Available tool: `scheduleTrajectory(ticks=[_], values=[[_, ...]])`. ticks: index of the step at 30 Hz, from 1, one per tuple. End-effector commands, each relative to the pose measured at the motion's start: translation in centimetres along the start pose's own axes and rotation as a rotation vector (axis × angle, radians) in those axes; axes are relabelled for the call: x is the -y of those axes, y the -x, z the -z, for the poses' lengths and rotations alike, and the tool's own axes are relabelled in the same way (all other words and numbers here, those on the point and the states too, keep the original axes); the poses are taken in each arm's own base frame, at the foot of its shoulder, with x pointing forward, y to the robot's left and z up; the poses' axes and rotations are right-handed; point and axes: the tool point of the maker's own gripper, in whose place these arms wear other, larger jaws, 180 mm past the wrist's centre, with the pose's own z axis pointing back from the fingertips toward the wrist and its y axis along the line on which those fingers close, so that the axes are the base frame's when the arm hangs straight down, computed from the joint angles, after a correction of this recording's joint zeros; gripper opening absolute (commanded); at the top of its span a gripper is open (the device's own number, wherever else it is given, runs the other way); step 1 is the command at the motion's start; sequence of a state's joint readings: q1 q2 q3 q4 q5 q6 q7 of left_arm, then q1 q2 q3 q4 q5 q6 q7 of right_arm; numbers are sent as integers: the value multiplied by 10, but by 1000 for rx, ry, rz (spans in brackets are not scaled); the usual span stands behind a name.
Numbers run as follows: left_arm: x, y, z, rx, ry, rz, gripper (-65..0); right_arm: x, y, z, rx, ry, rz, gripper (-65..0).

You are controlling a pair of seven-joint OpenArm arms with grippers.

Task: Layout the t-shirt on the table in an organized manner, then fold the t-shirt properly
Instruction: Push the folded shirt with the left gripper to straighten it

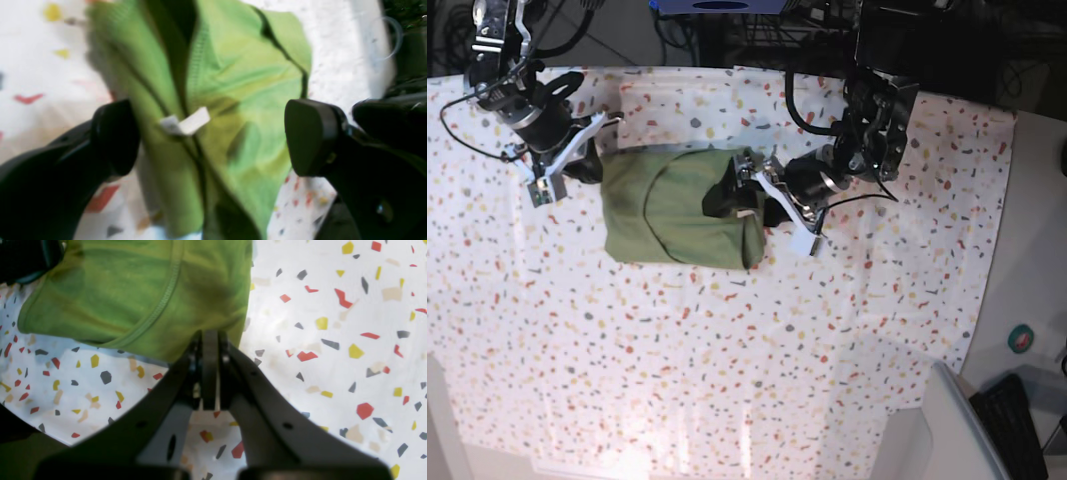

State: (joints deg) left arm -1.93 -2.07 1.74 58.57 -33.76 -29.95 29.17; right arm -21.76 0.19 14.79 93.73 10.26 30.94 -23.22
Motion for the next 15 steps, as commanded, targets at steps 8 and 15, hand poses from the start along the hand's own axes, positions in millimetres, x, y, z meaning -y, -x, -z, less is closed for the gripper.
scheduleTrajectory(ticks=[8,15], values=[[-20,14,5,-163,-86,104,-650,0,-8,-4,40,-2,-2,-650],[-32,-2,-9,-476,-89,519,-650,9,-7,-10,44,25,4,-650]])
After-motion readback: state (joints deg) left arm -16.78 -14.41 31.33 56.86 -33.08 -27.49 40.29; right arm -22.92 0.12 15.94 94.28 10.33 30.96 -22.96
